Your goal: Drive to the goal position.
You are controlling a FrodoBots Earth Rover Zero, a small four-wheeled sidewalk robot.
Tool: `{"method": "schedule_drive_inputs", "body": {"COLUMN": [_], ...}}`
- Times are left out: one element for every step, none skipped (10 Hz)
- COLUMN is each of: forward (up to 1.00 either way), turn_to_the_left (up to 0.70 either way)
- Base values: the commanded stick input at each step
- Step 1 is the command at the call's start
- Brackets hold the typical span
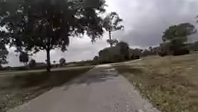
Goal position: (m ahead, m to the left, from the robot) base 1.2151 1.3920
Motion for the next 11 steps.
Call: {"method": "schedule_drive_inputs", "body": {"forward": [0.85,0.85,0.85,0.85,0.85,0.85,0.85,0.85,0.85,0.85,0.85], "turn_to_the_left": [0.00,0.00,0.00,0.00,0.00,0.00,0.00,0.00,0.00,0.00,0.00]}}
